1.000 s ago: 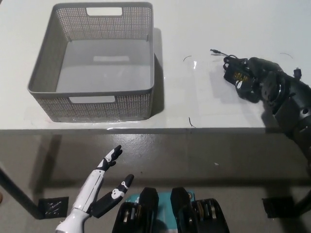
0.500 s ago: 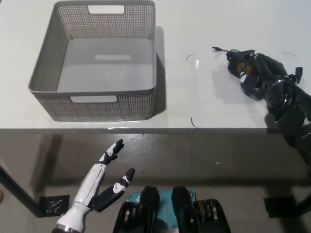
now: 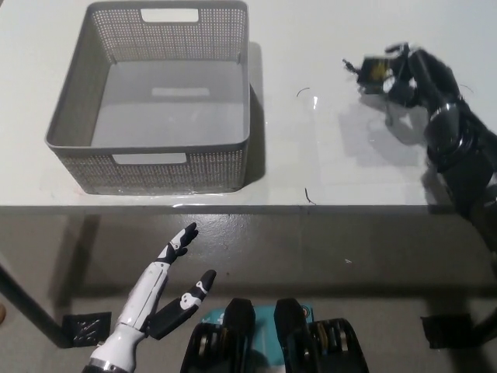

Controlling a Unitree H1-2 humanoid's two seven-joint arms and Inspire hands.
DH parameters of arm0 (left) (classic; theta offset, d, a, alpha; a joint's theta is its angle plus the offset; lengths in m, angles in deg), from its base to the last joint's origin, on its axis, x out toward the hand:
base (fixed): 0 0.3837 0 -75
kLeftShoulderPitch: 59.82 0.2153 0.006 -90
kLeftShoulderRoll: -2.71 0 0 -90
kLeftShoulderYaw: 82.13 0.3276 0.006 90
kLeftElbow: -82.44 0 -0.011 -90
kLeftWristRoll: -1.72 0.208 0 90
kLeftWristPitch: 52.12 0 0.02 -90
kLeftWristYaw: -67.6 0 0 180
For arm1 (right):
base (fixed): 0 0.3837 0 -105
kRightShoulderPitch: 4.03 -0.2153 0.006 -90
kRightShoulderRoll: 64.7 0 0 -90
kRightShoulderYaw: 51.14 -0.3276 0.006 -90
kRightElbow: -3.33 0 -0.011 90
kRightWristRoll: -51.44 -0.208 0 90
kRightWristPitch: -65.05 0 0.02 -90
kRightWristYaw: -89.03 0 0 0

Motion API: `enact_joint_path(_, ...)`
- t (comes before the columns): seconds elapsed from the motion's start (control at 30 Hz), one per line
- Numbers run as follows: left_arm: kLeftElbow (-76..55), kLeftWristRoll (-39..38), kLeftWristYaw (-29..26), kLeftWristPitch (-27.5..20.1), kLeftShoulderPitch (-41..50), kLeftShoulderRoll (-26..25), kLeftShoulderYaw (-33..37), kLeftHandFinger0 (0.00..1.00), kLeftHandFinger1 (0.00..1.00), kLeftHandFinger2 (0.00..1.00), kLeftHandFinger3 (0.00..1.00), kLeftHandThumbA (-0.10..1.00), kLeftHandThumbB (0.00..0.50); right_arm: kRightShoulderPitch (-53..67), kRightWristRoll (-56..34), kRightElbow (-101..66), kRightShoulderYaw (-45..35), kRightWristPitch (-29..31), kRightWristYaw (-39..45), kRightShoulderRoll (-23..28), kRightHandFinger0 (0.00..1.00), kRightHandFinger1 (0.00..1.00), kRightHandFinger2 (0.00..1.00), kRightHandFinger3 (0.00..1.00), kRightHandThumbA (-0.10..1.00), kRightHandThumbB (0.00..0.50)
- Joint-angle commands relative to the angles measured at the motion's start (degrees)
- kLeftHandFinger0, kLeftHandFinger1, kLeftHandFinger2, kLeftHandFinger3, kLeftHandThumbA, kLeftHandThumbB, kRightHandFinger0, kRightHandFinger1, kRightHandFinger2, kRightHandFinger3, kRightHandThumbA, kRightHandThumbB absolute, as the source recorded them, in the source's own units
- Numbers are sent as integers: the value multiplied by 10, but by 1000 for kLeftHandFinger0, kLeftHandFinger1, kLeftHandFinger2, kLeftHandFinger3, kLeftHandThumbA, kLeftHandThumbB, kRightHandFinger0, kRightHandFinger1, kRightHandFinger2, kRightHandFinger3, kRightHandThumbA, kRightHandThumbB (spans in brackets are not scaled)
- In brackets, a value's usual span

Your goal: Use the right hand to pick up a black power cord and place it into a container on the left hand side

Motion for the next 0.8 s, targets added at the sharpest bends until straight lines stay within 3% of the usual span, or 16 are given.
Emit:
enact_joint_path(0.0,-21,6,-2,-6,-3,-5,-3,1000,1000,1000,1000,730,49,-64,-13,-64,-12,30,-27,20,0,436,778,868,-100,185)
enact_joint_path(0.03,-22,4,-1,-5,-3,-5,-3,1000,1000,1000,1000,717,45,-66,-11,-78,-12,21,-29,21,0,429,768,855,-100,206)
enact_joint_path(0.07,-23,4,-1,-4,-2,-5,-3,1000,1000,1000,1000,712,37,-66,-10,-84,-13,15,-29,21,0,429,757,864,-100,168)
enact_joint_path(0.13,-19,7,-3,-8,-2,-6,-3,1000,1000,1000,1000,711,38,-67,-11,-106,-18,2,-33,21,0,385,770,800,-100,235)
enact_joint_path(0.17,-19,9,-3,-9,-3,-6,-2,1000,1000,1000,1000,722,43,-68,-19,-118,-27,-10,-27,19,0,388,779,803,-100,225)
enact_joint_path(0.2,-19,9,-2,-7,-3,-6,-2,1000,1000,1000,1000,736,45,-69,-21,-128,-31,-19,-25,19,91,446,793,795,-100,233)
enact_joint_path(0.23,-21,9,0,-2,-3,-7,-2,1000,1000,1000,1000,752,42,-71,-23,-134,-34,-18,-26,18,92,358,679,690,-100,242)
enact_joint_path(0.27,-22,9,0,0,-3,-7,-2,1000,1000,1000,1000,750,37,-74,-20,-139,-35,-20,-27,17,7,303,643,674,-100,232)
enact_joint_path(0.33,-22,6,0,-3,-1,-8,-4,1000,1000,1000,1000,734,35,-76,-16,-163,-39,-42,-26,13,0,242,652,713,-100,223)
enact_joint_path(0.53,-24,6,2,3,7,-8,-4,1000,1000,1000,1000,776,56,-80,-40,-203,-59,-48,6,-4,0,342,770,863,-100,197)
enact_joint_path(0.63,-28,7,4,7,11,-8,-2,1000,1000,1000,1000,785,54,-88,-54,-205,-61,-28,23,-20,0,363,768,854,-100,176)
enact_joint_path(0.77,-23,7,4,2,13,-5,2,1000,1000,1000,1000,761,48,-99,-56,-228,-61,-57,33,-54,0,424,742,851,-100,153)
